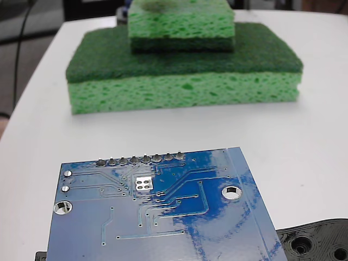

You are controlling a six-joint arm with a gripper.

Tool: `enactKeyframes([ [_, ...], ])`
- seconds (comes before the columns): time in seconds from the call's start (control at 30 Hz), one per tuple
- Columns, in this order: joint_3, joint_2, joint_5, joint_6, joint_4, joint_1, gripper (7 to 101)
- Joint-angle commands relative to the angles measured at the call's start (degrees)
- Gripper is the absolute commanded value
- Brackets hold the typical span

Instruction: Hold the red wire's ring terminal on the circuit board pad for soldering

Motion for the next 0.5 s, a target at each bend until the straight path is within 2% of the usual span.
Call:
enactKeyframes([
  [0.03,-1.4,-1.8,0.6,0.0,-0.8,0.3,100.3],
  [0.37,-13.2,-18.9,-0.2,-0.8,-5.1,1.8,100.3],
  [0.5,-20.0,-29.1,-3.1,-2.2,-6.1,4.3,100.3],
])
